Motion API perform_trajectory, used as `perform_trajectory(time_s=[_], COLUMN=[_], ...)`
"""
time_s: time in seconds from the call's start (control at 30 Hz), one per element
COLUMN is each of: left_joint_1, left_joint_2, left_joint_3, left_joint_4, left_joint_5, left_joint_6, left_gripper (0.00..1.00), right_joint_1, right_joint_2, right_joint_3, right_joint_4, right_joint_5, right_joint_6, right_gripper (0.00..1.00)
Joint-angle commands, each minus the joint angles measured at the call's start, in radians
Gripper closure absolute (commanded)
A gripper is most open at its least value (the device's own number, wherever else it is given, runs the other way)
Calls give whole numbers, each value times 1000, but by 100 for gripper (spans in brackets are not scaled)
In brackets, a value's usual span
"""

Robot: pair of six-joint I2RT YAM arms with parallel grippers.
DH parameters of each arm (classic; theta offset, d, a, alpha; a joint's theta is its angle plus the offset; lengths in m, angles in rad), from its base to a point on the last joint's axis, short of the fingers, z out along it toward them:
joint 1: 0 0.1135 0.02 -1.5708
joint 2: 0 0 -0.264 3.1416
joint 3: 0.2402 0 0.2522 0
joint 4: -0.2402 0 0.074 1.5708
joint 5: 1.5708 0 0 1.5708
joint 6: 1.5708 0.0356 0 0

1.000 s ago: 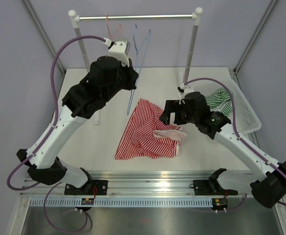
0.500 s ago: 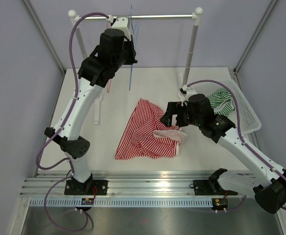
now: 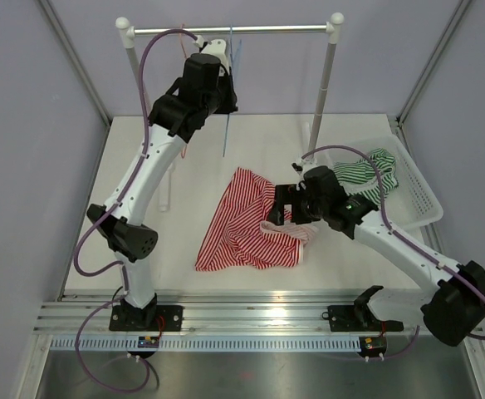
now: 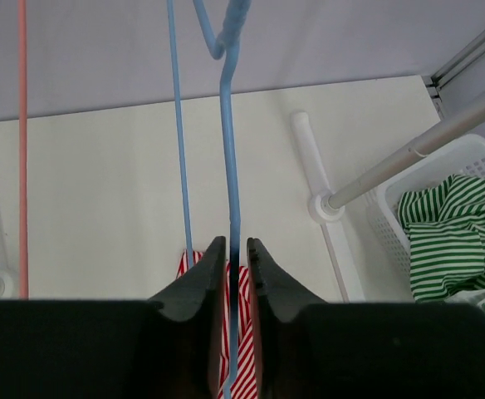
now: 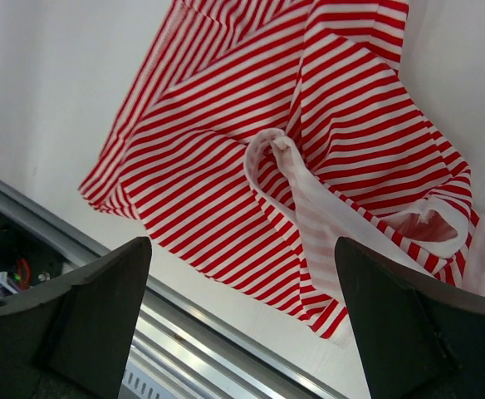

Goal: Remove the tank top from the hanger

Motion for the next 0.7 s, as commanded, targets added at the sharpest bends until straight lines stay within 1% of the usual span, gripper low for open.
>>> perform_trajectory(time_s=[0.0,0.03,0.07,0.1,0.17,0.2,0.3,0.33,0.43,0.5,0.53,0.57,0.63,0.67], left_joint_1=[7,5,5,2,-5,-11,-18,-19,-28,-33,-33,-33,-33,-33], left_joint_2=[-110,-127,-141,-174,-214,-265,-348,-403,-484,-573,-605,-666,-727,-791], left_joint_3=[-38,-46,-55,-61,-98,-116,-210,-228,-314,-371,-427,-454,-527,-550], left_joint_4=[52,51,46,42,38,43,74,80,83,91,95,95,89,85], left_joint_5=[41,70,78,89,98,109,147,158,150,138,131,121,79,57], left_joint_6=[-14,-13,-14,-14,-2,3,10,14,10,7,7,6,3,-5], left_gripper=[72,63,52,37,28,22,15,1,1,1,1,1,1,1], right_joint_1=[60,74,102,114,136,152,188,192,203,209,215,219,226,235], right_joint_2=[92,111,146,163,215,235,315,335,420,470,494,508,539,572], right_joint_3=[44,52,58,70,78,88,108,113,130,133,131,128,136,142], right_joint_4=[-21,-29,-38,-38,-31,-31,-15,-12,14,49,76,86,80,68], right_joint_5=[104,130,176,190,230,244,277,287,264,242,245,253,285,329], right_joint_6=[-6,-9,-9,-6,4,17,19,20,24,40,48,53,57,60], right_gripper=[1,1,0,1,1,1,1,1,0,1,1,1,1,1])
